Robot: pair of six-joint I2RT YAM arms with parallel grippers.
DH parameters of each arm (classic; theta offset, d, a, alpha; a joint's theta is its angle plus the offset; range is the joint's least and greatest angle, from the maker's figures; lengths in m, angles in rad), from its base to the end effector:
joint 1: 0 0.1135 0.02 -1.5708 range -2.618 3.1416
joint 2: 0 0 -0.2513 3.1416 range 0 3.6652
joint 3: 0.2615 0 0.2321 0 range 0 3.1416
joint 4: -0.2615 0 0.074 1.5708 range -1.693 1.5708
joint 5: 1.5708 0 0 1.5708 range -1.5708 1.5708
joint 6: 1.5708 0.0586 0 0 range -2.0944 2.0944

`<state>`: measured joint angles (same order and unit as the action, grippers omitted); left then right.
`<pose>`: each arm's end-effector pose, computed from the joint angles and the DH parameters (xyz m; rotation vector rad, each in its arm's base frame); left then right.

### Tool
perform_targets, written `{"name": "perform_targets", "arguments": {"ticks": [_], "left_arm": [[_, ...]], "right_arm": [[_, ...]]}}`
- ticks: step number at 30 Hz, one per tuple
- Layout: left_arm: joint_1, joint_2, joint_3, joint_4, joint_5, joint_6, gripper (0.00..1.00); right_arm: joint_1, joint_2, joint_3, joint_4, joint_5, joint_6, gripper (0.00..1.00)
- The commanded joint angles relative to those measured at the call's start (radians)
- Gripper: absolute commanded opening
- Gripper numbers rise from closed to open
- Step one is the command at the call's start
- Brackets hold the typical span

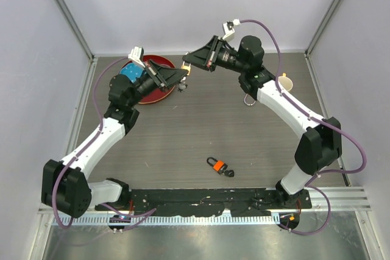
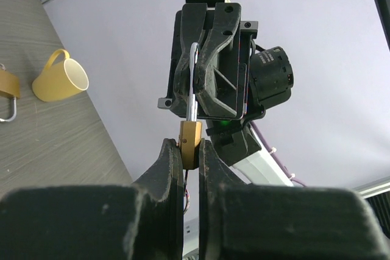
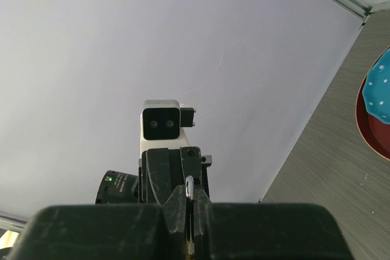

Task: Lock with the key
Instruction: Lock the lock.

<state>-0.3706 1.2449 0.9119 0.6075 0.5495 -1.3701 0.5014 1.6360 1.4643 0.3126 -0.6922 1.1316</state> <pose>0.2596 -0.1337 0.3686 -0.2274 1.5749 -1.7765 0.3200 0.2181 0.4018 -0.1375 1.7460 1.7571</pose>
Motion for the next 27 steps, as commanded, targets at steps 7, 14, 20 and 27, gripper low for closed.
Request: {"name": "perform_targets", "arguments": {"ticks": [7,14,20,27], "left_arm": [[0.016,-0.052,0.166,-0.231,-0.01,0.261,0.63],[0.053,-0.024,0.281,-0.331,0.099,0.374,0.82],[0.058,-0.015,0.3,-0.322,0.268,0.445,0.9],[0.012,-0.002,0.317,-0.4,0.287,0.529,1.0]], "right_arm": [[-0.009,-0.031,0.128,-0.116,-0.026,-0.115,0.02],[-0.072,-0.076,0.137,-0.119,-0.087,-0.095,0.02],[-0.116,-0.103,0.143,-0.116,-0.204,-0.041,0.02],[-0.119,-0.119,0.113,-0.121,-0.201,-0.018,0.02]]}}
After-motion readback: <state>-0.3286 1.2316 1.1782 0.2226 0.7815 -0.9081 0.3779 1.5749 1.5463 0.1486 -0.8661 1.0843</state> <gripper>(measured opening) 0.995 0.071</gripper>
